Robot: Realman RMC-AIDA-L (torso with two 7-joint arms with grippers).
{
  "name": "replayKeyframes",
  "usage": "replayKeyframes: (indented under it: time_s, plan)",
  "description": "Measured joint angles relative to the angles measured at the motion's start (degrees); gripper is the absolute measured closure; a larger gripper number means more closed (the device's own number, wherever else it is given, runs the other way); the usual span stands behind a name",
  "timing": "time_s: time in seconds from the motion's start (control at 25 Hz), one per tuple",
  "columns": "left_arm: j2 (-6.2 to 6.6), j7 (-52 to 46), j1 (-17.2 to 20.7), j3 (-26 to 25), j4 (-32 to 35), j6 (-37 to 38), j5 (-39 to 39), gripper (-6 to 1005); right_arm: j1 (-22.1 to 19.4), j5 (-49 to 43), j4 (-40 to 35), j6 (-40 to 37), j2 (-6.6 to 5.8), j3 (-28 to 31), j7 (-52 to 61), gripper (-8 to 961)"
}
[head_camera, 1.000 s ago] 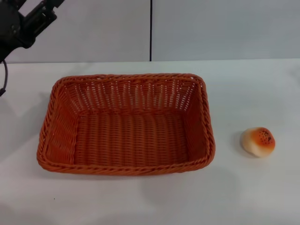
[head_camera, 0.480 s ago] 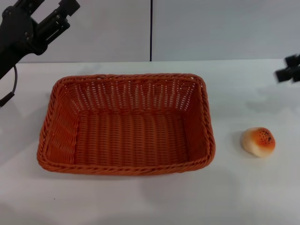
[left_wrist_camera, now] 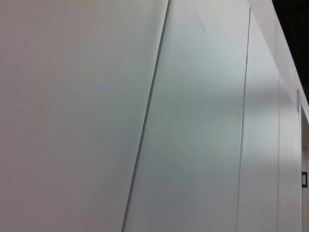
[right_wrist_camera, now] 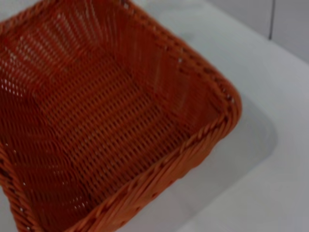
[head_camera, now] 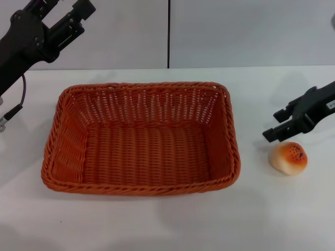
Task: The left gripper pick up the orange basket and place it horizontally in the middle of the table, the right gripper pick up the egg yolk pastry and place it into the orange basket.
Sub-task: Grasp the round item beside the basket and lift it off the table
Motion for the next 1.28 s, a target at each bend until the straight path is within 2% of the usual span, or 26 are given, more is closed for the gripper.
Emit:
replayKeyframes:
  time_s: [0.52, 1.28]
  plan:
    - [0.02, 0.00, -0.38, 0.68, -0.12, -0.41, 0.02, 215, 0.15, -7.99, 3.08, 0.65, 1.67, -4.10, 0.21, 294]
    - [0.07, -0.48, -0.24, 0.67, -1.44, -0.35, 0.02, 215, 0.20, -15.20, 3.39, 0.75, 2.17, -6.06, 1.91, 297]
